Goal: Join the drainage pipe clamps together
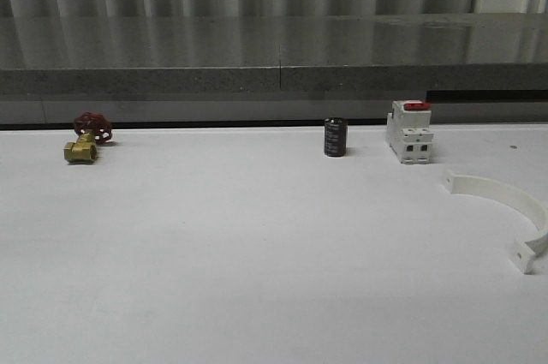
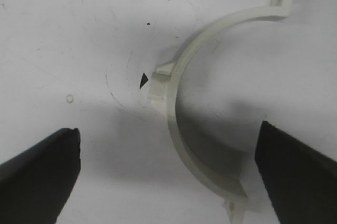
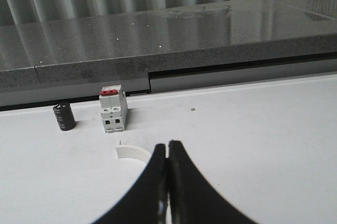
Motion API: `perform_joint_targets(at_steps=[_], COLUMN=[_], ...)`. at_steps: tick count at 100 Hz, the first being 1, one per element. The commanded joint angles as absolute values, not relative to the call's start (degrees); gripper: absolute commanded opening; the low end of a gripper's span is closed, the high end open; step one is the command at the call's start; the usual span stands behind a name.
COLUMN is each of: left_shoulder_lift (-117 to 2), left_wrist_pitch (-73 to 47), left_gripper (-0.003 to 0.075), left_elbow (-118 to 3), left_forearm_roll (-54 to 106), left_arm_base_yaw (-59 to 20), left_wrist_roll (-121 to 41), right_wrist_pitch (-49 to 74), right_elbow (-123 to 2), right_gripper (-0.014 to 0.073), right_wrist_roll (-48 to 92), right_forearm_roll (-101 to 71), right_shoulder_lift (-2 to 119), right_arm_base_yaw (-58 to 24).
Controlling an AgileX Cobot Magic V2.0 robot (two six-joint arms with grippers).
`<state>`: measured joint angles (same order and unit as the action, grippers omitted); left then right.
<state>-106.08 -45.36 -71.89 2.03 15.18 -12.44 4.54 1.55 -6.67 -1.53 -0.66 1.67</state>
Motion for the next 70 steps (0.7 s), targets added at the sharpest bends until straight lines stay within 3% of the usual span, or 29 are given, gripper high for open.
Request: perform_joint_targets(at_steps=[1, 70], left_shoulder_lift=[-105.8, -114.5], left_wrist_pitch=[-42.5, -39.4], left_gripper=[0.0654, 0.0635], left_elbow=[-74.2, -79.0], left_forearm_roll=[2.8, 2.5], left_arm_base_yaw=[15.3, 15.3], left_wrist_roll=[-14.0, -15.6], right_wrist_pitch=[-0.5, -0.5], right_elbow=[0.6, 0.6], right_gripper=[-0.0068, -0.0068], right_wrist_roll=[-6.5, -6.5], right_forearm_roll=[-0.9, -0.9], right_shoulder_lift=[-1.7, -1.7], right_arm_base_yaw=[1.9, 1.9])
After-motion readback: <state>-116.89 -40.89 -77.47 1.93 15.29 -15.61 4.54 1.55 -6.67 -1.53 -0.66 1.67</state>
